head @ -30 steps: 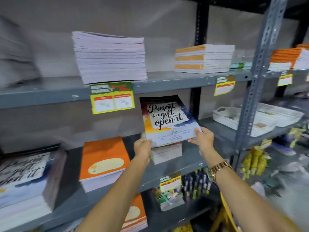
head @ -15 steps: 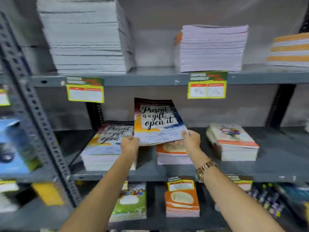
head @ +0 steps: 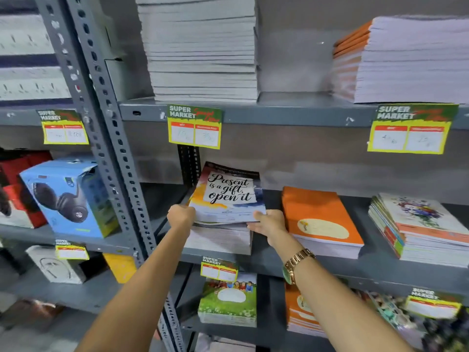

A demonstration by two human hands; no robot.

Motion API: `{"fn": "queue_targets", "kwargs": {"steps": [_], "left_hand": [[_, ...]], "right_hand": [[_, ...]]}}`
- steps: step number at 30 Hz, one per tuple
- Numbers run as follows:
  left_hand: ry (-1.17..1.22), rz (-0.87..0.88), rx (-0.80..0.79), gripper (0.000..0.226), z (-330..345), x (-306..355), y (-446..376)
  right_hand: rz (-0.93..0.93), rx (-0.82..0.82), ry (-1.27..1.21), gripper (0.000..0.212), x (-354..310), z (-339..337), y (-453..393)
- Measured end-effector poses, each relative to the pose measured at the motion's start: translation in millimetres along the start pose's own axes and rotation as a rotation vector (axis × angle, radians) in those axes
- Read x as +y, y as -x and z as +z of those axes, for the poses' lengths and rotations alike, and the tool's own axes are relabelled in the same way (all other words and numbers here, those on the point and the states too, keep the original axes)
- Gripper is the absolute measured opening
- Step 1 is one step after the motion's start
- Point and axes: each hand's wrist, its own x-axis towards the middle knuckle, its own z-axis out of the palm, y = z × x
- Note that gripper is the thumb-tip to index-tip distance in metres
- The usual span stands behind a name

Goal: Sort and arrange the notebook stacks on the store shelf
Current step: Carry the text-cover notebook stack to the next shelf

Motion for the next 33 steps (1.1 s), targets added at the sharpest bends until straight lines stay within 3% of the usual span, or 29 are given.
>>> {"fn": "queue_targets", "kwargs": {"steps": [3,6,10,13,15,19,23,26,33], "left_hand": [[-0.008,0.029,0.025,0.038,-4,-10,-9],[-0.029,0.105,0.063,0.019,-6,-16,-19],[-0.370,0.247,0.054,0.024,-8,-16,-23],[-0.629,0.437,0.101,0.027,-6,-14,-16],[-0.640,0.568,0.044,0.028,-1,-14,-11],[-0.650,0.749,-0.230,0.029,2,-22,-9],[-0.821,0.838,-0.423,0.041,-2,-41,-19],[-0.887,0.869,-0.418,0.051,-6,-51,-26],[-0.970,0.905,-0.419,0.055,-7,-60,-34]], "right_hand": [[-0.009,-0.024,0.125,0.041,13,11,-2],[-0.131,0.013,0.424,0.024,16,14,-2],[-0.261,0.131,0.913,0.064,17,14,1],[-0.432,0.192,0.978,0.065,19,15,3],[-0.554,0.179,1.016,0.056,21,17,4],[-0.719,0.056,1.146,0.049,24,21,4],[-0.678,-0.101,1.331,0.054,31,21,-2],[-0.562,-0.186,1.386,0.058,39,18,-3],[-0.622,-0.161,1.482,0.054,38,19,-6]]}}
